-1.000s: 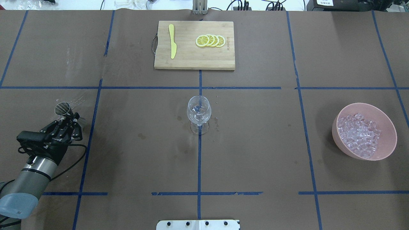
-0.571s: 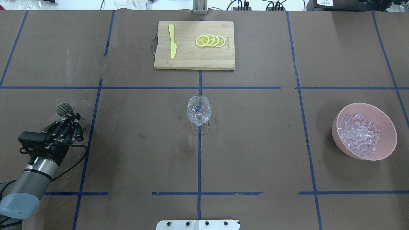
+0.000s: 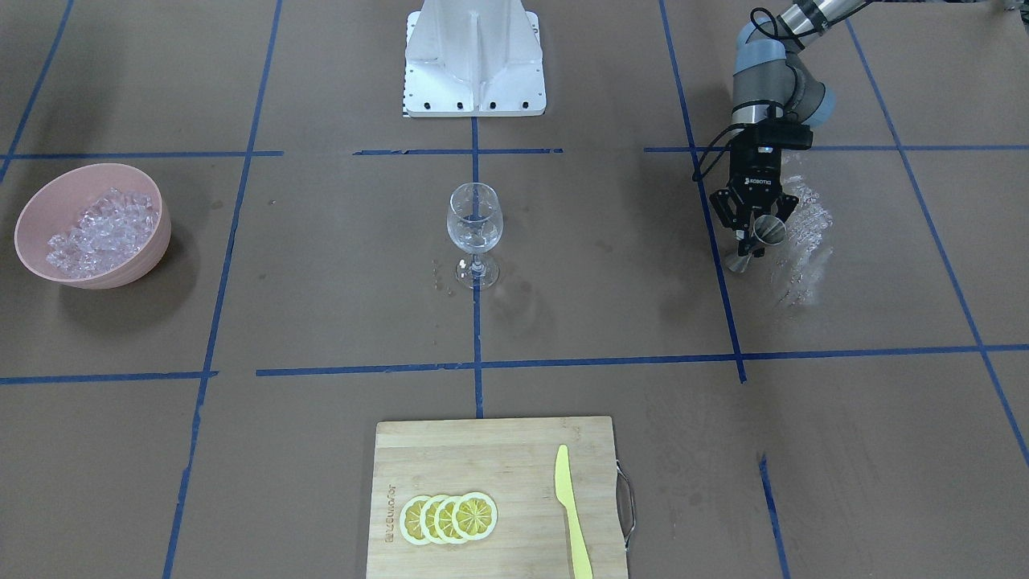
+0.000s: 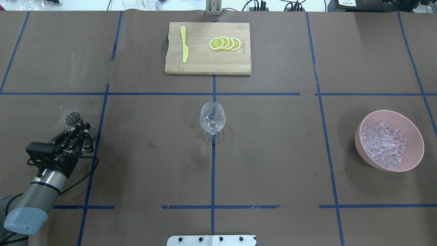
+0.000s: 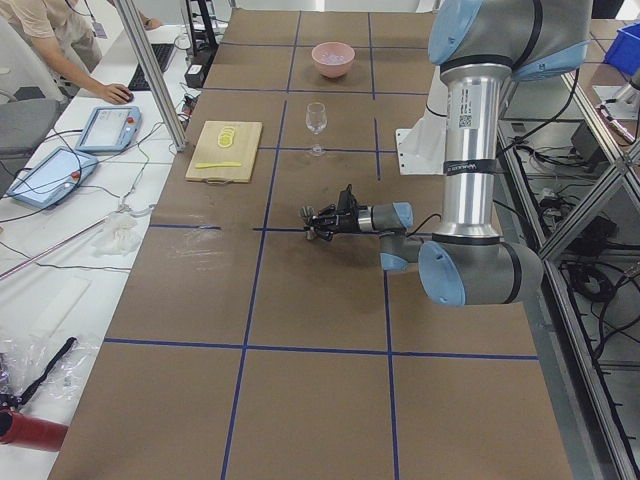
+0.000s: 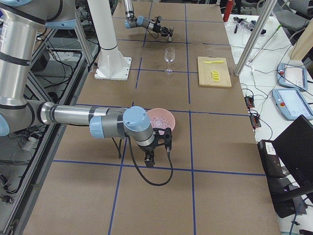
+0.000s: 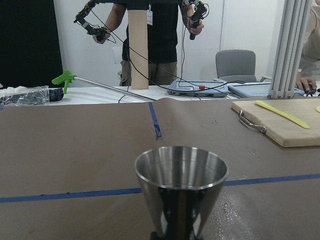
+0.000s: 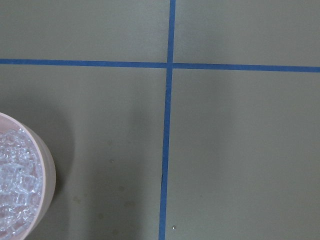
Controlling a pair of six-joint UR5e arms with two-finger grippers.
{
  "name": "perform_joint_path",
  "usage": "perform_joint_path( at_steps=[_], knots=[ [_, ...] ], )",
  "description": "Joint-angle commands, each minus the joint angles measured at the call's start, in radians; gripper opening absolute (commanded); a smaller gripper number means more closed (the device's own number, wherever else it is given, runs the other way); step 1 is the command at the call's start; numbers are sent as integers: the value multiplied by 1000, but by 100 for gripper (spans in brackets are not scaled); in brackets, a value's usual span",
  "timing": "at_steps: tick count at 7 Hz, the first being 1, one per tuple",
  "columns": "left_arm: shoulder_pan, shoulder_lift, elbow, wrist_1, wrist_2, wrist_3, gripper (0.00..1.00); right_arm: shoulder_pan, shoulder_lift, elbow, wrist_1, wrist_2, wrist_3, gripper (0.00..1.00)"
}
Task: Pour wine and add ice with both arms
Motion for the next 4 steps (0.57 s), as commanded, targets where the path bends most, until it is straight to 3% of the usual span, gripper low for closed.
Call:
perform_joint_path(
  at_steps=[1,4],
  knots=[
    [1,-1,0,0,-2,3,37,1,0,0,0,0,0,100],
    [2,-1,3,0,-2,1,63,2,0,0,0,0,0,100]
  ],
)
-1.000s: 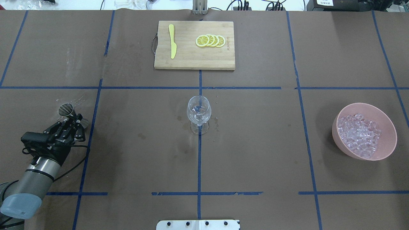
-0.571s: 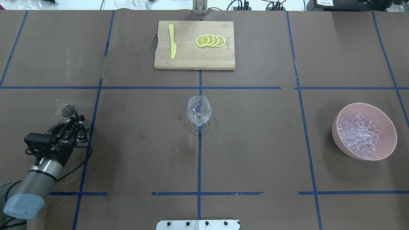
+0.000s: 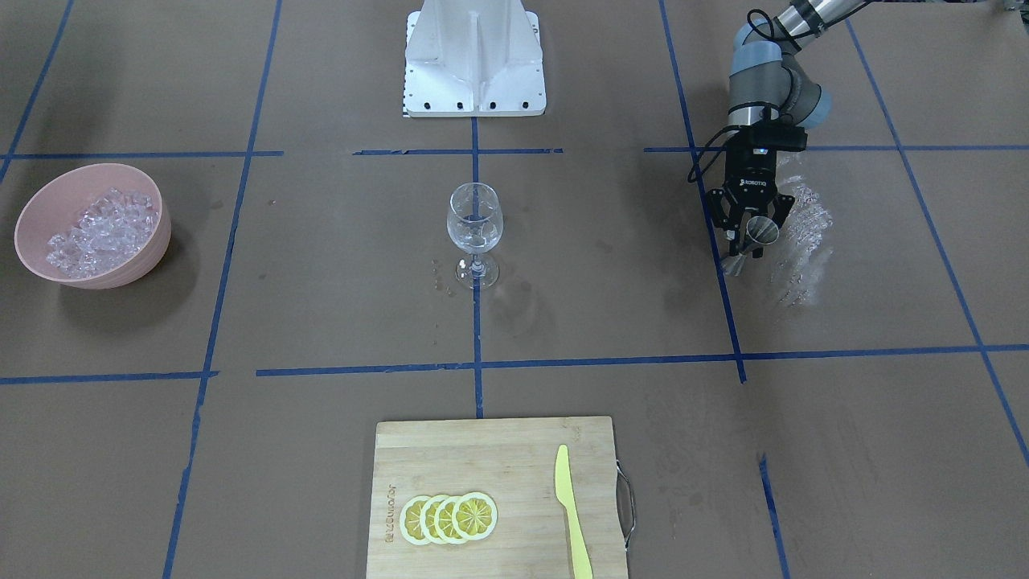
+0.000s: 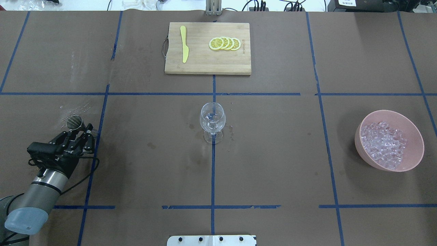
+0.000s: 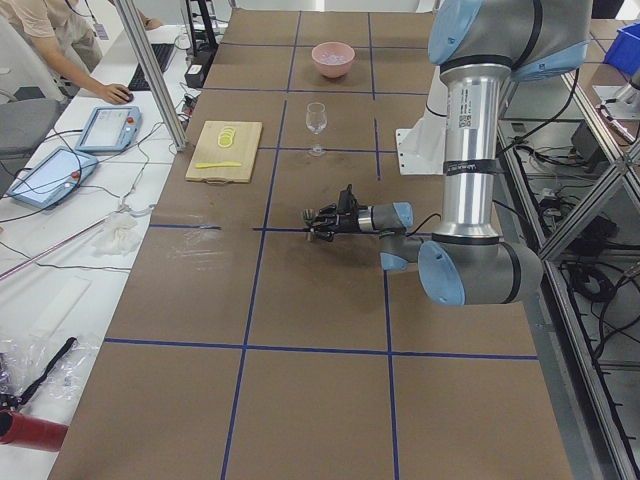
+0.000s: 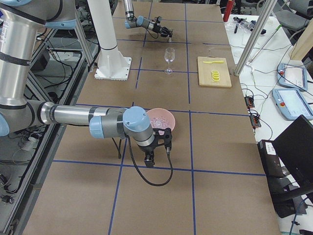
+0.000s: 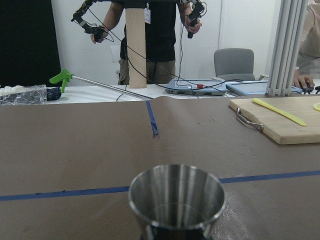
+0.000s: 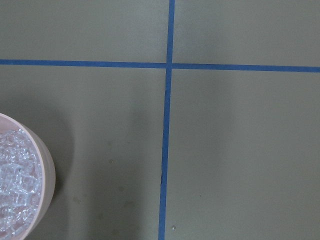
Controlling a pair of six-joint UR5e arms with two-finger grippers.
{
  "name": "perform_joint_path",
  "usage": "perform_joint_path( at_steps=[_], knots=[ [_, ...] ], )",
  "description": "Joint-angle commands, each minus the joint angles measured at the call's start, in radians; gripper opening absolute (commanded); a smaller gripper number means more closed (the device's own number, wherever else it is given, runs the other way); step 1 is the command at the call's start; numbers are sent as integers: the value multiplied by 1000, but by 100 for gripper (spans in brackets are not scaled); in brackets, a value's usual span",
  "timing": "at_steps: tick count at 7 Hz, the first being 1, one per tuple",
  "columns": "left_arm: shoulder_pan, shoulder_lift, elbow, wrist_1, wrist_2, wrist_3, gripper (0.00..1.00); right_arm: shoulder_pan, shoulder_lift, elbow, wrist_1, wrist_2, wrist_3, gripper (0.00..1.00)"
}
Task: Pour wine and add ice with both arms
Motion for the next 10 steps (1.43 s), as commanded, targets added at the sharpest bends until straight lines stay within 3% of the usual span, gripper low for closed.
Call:
perform_joint_path(
  at_steps=[1,2,5,8,10],
  knots=[
    [1,0,1,-6,1,0,91,0,2,0,0,0,0,100],
    [-1,0,-8,-11,5,-2,99,0,0,1,0,0,0,100],
    [-6,12,-70,-15,75,7,99,0,2,1,0,0,2,100],
    [-44,23,-149,-15,61,120,99,0,3,0,0,0,2,100],
    [-195,20,-177,-9,-160,253,99,-1,6,0,0,0,3,100]
  ],
)
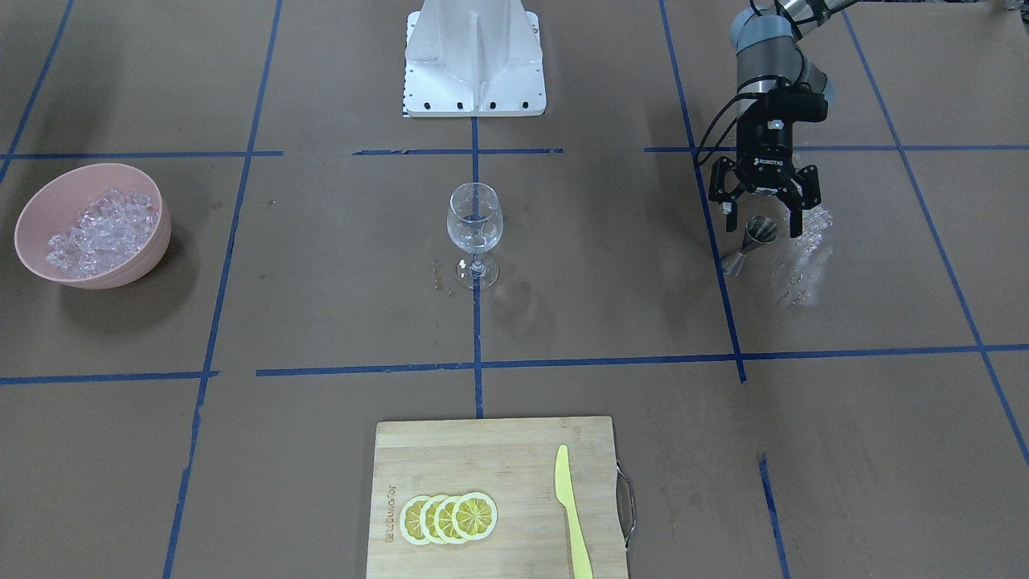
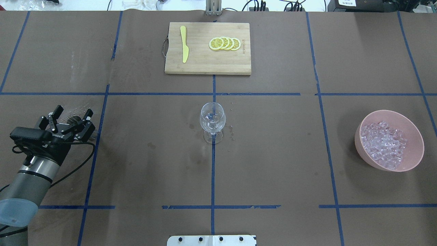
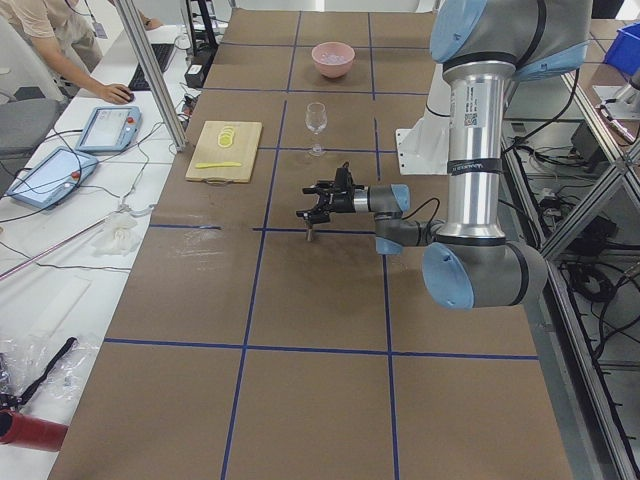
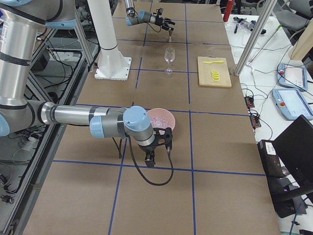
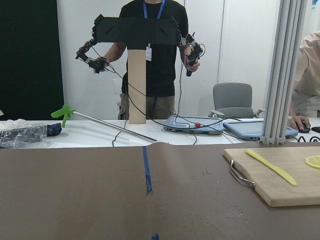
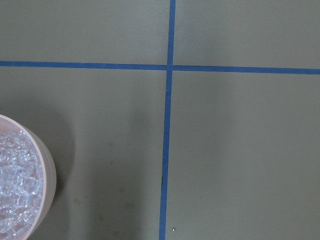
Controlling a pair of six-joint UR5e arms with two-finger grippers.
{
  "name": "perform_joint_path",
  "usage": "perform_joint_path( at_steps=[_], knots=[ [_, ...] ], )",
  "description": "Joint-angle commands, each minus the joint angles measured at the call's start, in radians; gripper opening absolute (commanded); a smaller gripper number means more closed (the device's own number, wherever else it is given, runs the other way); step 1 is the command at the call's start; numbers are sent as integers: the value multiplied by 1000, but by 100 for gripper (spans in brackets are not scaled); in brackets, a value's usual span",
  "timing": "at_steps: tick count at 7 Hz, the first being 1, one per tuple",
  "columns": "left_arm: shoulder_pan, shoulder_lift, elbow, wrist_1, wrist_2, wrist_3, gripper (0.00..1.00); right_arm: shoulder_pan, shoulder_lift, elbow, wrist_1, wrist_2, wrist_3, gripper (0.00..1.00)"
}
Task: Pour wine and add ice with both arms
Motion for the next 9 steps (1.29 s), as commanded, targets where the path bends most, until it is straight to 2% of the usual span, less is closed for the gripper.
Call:
perform_joint_path(
  at_steps=[1,2,3,4,5,6,7,8,9],
  knots=[
    [-212,-3,-16,15,-286,171,99,-1,2,0,0,0,1,100],
    [-350,-14,-16,56,-463,262,99,-1,2,0,0,0,3,100],
    [-467,-26,-42,176,-625,333,99,-1,2,1,0,0,6,100],
    [-582,-70,-80,376,-749,382,99,-1,2,1,0,1,6,100],
    [-679,-128,-130,560,-833,527,99,-1,2,1,0,2,6,100],
    [-785,-161,-143,672,-888,625,100,-1,2,1,0,2,6,100],
    [-900,-172,-145,780,-1091,648,100,-1,0,3,0,2,6,100],
    [-1044,-192,-129,891,-1369,692,100,-1,0,3,0,2,6,100],
    [-1125,-163,-129,953,-1442,837,100,-1,-1,4,0,2,6,100]
  ],
)
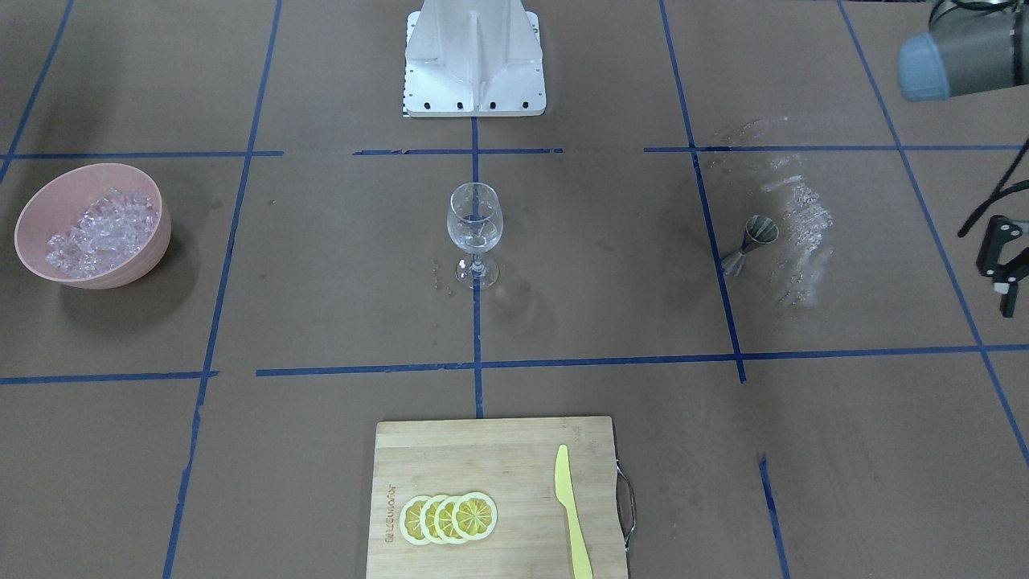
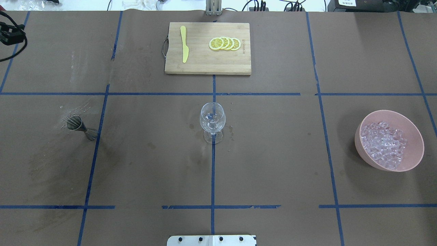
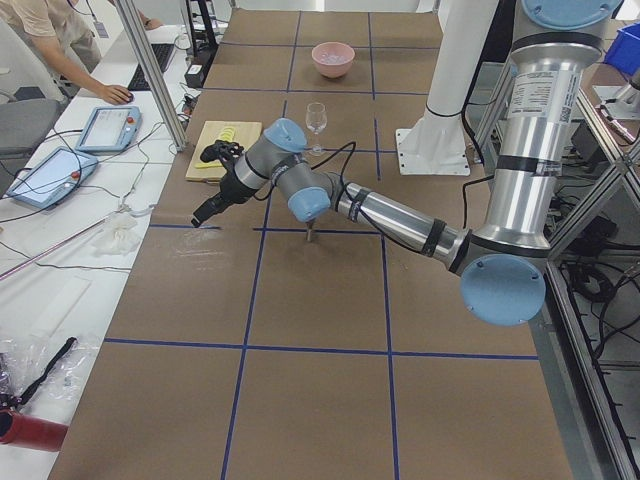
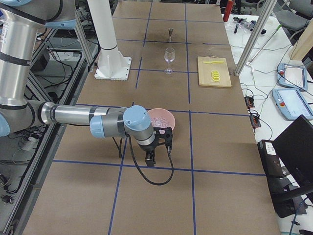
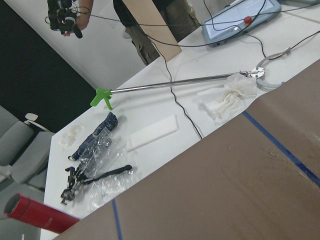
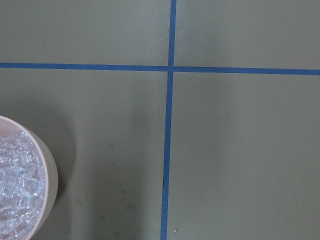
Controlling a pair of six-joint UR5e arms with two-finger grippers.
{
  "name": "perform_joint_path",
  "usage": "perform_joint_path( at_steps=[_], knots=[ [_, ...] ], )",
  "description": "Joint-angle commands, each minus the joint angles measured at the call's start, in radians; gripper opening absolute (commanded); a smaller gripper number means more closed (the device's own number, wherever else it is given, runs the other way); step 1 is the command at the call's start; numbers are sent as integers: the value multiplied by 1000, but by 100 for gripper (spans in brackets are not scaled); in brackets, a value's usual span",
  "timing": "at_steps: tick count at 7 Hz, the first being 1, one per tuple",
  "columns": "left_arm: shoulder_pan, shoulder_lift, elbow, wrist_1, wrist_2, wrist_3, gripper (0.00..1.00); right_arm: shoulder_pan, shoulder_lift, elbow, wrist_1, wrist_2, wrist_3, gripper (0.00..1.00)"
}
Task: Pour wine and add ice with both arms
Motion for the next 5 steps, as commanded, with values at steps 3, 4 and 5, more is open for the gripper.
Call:
perform_joint_path(
  at_steps=[3,4,5],
  knots=[
    [-217,29,42,583,-330,182,100,0,3,3,2,0,-3,100],
    [-234,71,41,596,-353,188,100,0,6,6,30,2,-3,100],
    [-237,102,50,603,-394,188,100,-1,6,7,82,9,0,100]
  ],
)
